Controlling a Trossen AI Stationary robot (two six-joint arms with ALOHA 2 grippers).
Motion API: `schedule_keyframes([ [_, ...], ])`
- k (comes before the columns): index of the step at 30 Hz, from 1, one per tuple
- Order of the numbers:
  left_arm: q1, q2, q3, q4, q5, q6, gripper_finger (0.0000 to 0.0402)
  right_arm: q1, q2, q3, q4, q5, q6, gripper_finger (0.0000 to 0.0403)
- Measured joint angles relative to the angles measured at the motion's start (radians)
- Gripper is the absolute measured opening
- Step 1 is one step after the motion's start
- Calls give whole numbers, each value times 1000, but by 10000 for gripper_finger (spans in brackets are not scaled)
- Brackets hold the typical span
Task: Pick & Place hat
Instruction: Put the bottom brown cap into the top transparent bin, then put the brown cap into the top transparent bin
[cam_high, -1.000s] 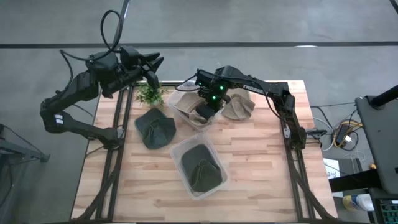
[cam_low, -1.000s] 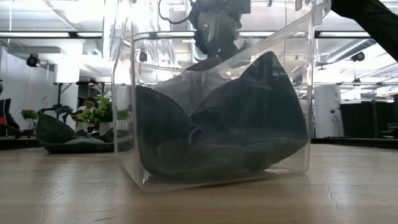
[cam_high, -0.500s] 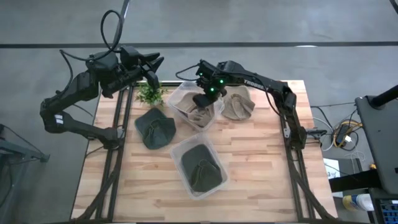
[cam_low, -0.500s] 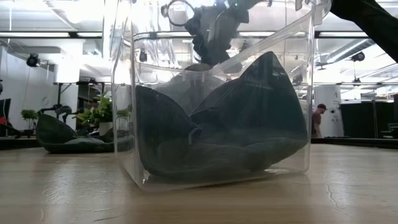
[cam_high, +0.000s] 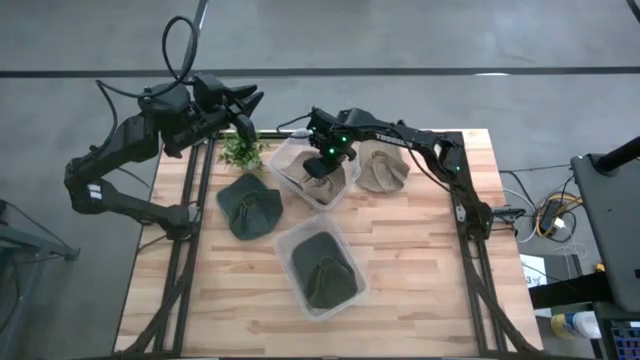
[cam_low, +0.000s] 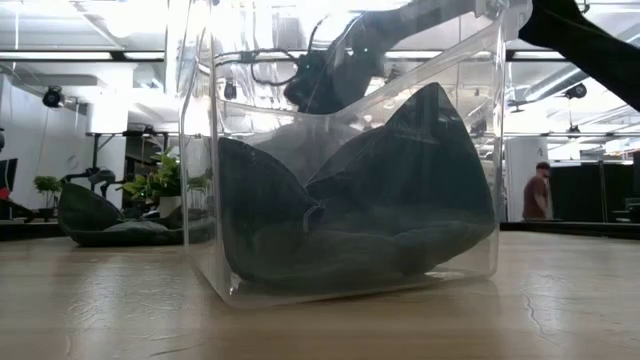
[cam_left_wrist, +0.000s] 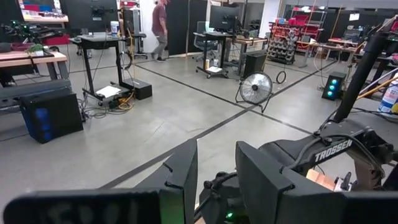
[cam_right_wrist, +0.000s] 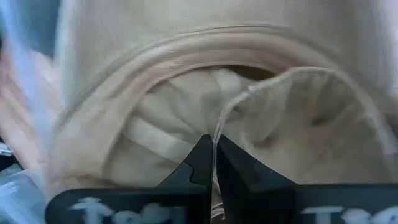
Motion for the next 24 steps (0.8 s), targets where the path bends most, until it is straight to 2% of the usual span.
schedule_keyframes([
  [12,0,0,0,-4,0,20,103,0,65,86,-15,-33,-35,12],
  [18,0,0,0,-9,0,21,103,0,25,168,-36,-34,-49,56],
  [24,0,0,0,-9,0,21,103,2,19,279,-155,-33,-77,106],
])
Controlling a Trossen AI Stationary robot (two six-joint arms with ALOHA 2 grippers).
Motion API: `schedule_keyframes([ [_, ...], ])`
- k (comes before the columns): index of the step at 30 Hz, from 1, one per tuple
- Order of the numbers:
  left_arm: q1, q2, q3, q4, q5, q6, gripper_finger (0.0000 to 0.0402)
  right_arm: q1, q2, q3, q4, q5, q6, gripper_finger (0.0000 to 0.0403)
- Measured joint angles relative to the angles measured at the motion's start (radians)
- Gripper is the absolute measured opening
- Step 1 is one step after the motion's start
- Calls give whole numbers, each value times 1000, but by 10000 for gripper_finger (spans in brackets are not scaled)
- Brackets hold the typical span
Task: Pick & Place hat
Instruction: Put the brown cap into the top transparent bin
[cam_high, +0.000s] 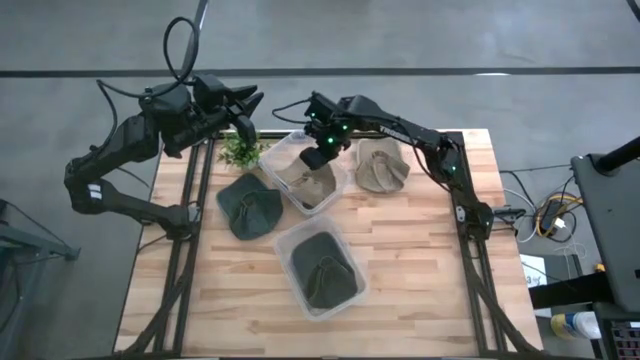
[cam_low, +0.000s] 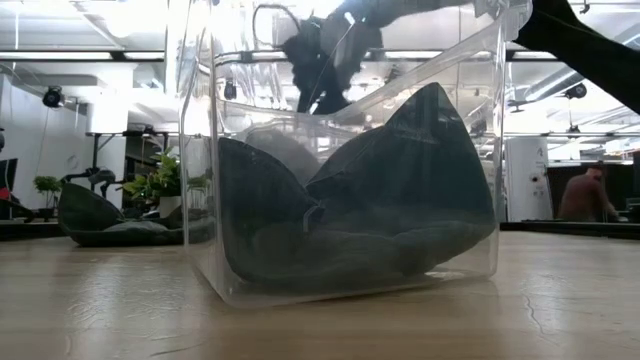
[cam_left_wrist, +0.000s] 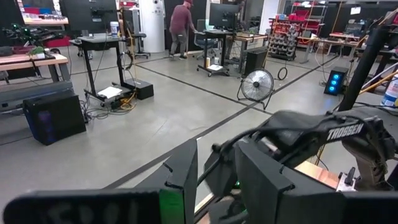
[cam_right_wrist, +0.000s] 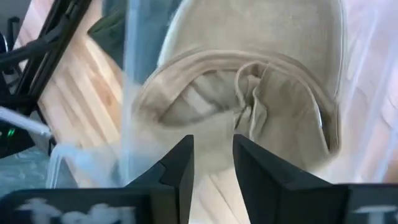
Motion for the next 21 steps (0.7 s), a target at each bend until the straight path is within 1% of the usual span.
schedule_keyframes([
  [3,0,0,0,0,0,0,103,1,-42,-4,-50,2,-28,111],
  [6,0,0,0,0,0,0,103,0,-88,-4,-136,51,-30,109],
  [8,0,0,0,-3,0,0,103,3,-124,-4,-205,125,-37,109],
  [11,0,0,-1,-6,0,0,103,13,-179,-4,-302,290,-38,110],
  [13,0,-1,-6,-6,0,0,103,14,-215,-8,-324,377,-37,110],
  [17,0,1,-13,-8,7,0,103,5,-309,-30,-316,439,11,118],
  [21,0,1,-14,-8,14,0,103,-11,-407,-91,-320,515,42,144],
])
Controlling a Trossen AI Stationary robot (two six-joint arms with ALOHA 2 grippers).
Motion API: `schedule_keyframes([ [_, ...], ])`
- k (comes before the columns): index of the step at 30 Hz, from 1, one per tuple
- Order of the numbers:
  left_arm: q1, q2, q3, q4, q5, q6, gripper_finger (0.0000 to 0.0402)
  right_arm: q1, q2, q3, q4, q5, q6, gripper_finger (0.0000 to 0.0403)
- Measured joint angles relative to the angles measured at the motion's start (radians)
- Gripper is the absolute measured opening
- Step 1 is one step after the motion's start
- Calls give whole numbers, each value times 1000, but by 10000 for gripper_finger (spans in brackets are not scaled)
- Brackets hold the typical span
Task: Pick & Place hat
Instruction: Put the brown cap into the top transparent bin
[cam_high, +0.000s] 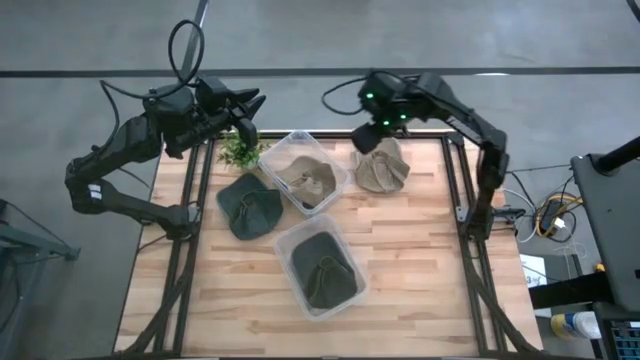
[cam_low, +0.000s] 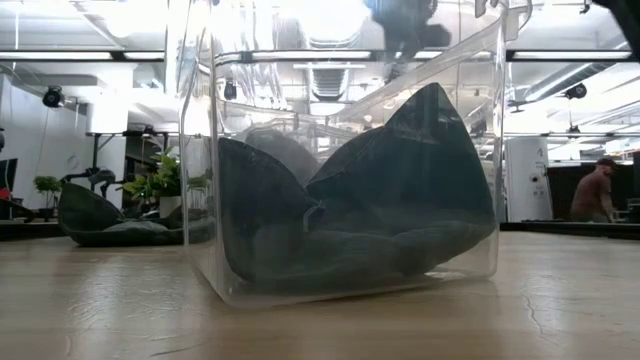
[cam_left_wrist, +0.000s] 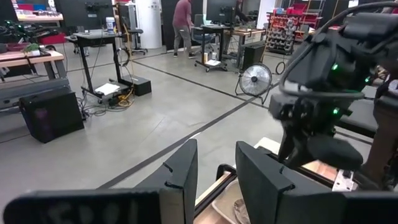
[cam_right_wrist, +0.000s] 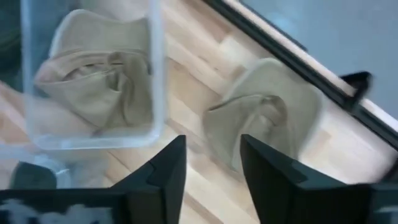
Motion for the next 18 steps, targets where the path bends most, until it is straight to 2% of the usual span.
schedule_keyframes([
  [5,0,0,0,6,0,0,103,-21,-118,-142,2,79,49,201],
  [11,0,0,0,8,0,0,103,-80,-252,-402,4,220,109,271],
  [18,0,0,-1,8,-1,-1,103,-200,-374,-730,199,216,105,278],
])
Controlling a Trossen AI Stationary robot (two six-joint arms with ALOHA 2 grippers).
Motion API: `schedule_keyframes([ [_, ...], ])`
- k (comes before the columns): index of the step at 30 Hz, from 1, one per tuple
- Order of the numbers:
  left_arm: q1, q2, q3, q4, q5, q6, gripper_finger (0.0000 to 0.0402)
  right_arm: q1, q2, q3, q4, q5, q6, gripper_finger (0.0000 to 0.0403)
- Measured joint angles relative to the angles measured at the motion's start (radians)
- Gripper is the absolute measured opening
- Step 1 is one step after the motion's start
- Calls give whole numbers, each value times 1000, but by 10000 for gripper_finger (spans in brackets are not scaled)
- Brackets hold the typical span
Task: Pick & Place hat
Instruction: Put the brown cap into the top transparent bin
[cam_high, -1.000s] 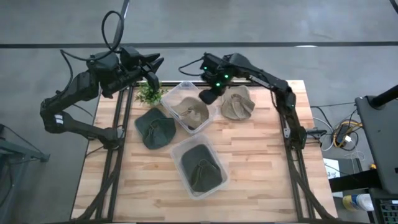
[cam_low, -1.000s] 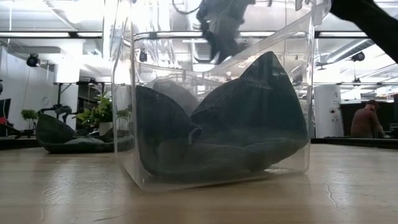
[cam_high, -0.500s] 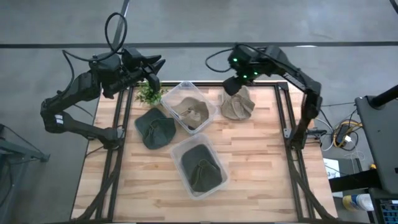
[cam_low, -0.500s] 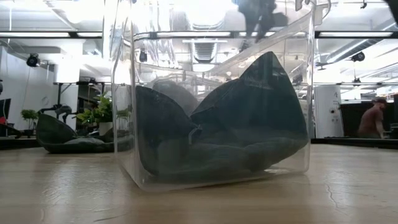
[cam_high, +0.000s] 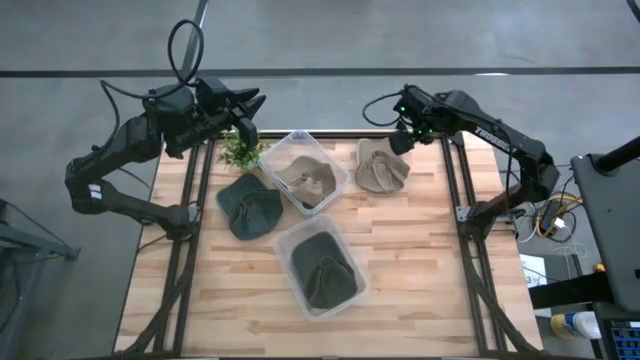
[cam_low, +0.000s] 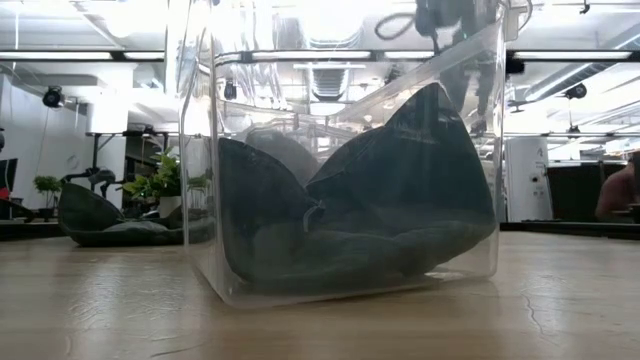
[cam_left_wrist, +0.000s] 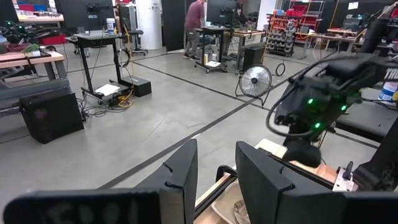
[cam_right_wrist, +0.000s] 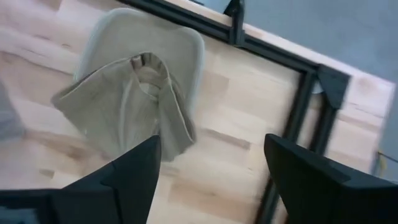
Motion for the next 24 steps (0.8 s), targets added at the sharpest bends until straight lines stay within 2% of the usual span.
schedule_keyframes([
  [7,0,0,0,-2,0,-10,103,-123,-35,-253,342,-152,-27,259],
  [12,0,0,0,-3,-1,-11,103,-171,-10,-366,550,-180,-29,254],
  [18,0,0,0,-3,-1,-11,103,-237,83,-445,622,-241,-19,255],
  [24,0,0,0,-4,-2,-9,103,-255,188,-475,676,-276,-36,248],
])
